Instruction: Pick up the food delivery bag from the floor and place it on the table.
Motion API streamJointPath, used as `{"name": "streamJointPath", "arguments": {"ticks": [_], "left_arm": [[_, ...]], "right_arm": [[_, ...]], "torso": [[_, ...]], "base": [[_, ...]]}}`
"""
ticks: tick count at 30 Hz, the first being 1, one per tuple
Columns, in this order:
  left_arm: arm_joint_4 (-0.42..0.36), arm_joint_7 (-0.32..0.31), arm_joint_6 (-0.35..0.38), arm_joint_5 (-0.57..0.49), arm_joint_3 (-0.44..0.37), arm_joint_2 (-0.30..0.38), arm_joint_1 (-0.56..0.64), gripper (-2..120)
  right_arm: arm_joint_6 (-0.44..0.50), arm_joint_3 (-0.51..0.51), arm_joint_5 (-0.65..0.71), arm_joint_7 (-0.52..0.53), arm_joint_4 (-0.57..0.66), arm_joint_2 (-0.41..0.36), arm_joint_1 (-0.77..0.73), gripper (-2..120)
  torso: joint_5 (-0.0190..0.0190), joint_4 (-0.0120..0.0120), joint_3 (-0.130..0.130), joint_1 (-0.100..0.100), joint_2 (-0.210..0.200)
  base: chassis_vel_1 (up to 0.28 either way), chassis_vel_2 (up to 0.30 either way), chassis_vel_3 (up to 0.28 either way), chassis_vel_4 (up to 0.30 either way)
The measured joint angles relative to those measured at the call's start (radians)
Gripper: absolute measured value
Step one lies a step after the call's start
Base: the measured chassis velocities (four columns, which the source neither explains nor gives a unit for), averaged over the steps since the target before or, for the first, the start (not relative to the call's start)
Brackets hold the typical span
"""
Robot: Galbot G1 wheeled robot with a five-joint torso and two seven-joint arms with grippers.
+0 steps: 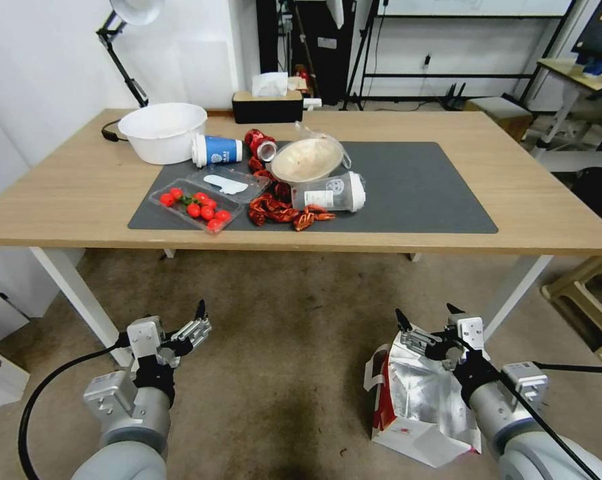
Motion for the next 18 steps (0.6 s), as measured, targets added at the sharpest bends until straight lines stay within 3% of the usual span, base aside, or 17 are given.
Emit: {"name": "streamJointPath", "arguments": {"ticks": [18], "left_arm": [[0.012, 0.008, -0.004, 0.006, 0.006, 0.001, -0.003, 100]], "right_arm": [[0.005, 0.005, -0.006, -0.001, -0.004, 0.000, 0.002, 100]], "torso": [[-0.0001, -0.0001, -0.045, -0.028, -0.073]], "base": [[0.000, 0.000, 0.000, 0.000]]}}
